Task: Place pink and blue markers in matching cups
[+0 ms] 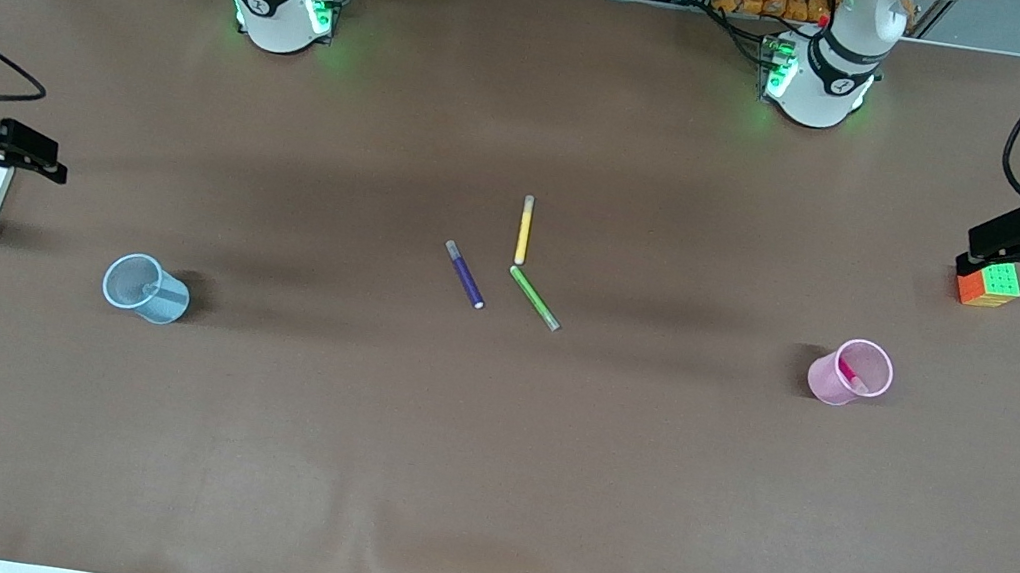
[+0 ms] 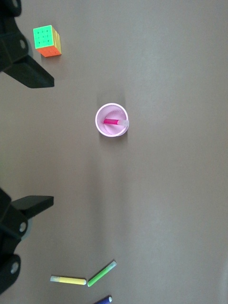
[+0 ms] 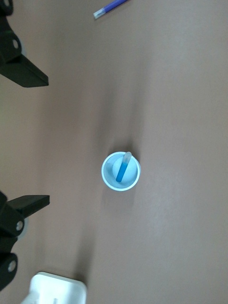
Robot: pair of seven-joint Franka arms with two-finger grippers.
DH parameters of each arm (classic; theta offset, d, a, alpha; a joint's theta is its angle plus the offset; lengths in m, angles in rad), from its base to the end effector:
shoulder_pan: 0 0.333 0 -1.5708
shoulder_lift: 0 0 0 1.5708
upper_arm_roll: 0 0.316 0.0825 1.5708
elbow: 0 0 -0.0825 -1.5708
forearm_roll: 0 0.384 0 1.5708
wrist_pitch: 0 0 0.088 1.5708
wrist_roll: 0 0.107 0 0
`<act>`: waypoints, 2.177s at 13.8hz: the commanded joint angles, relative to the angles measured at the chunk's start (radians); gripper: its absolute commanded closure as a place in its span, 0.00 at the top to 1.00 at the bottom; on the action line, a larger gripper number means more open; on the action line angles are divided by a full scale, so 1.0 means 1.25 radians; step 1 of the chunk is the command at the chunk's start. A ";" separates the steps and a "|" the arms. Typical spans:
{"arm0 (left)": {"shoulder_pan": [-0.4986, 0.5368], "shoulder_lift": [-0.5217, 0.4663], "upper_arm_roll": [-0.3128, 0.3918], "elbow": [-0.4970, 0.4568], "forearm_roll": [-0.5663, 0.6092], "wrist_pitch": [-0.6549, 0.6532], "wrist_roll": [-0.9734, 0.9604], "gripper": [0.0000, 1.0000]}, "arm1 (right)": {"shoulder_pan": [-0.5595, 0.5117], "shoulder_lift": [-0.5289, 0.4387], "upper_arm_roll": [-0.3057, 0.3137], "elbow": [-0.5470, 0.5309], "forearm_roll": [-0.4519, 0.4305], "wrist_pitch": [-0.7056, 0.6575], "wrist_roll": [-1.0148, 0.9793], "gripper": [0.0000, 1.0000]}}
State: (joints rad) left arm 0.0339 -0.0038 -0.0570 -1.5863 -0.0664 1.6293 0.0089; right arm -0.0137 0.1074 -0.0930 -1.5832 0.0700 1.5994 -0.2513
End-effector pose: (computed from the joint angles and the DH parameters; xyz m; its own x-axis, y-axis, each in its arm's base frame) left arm 0.5588 -0.0197 0.6248 0.9985 -0.0281 0.0472 -0.0312 -0.9974 0.0657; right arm 0.5825 -0.0525 0.5602 0.9872 0.1416 -0.0730 0.1357 -0.9875 -0.0802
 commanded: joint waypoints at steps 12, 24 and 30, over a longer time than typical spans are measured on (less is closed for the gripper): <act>-0.044 -0.012 0.047 -0.001 0.025 -0.027 0.011 1.00 | 0.000 -0.069 0.003 0.068 -0.031 -0.142 0.203 1.00; -0.043 -0.010 0.047 0.019 0.030 -0.032 0.011 1.00 | 0.020 -0.064 0.002 0.066 -0.034 -0.119 0.203 1.00; -0.044 -0.010 0.047 0.019 0.029 -0.038 0.005 1.00 | 0.024 -0.064 0.002 0.066 -0.035 -0.117 0.202 1.00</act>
State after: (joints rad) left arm -0.0119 -0.0057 -0.0040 -1.5689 -0.0508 1.6033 0.0144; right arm 0.0024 0.0314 -0.0873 -1.5014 0.0491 1.4494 -0.0122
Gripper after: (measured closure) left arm 0.000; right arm 0.000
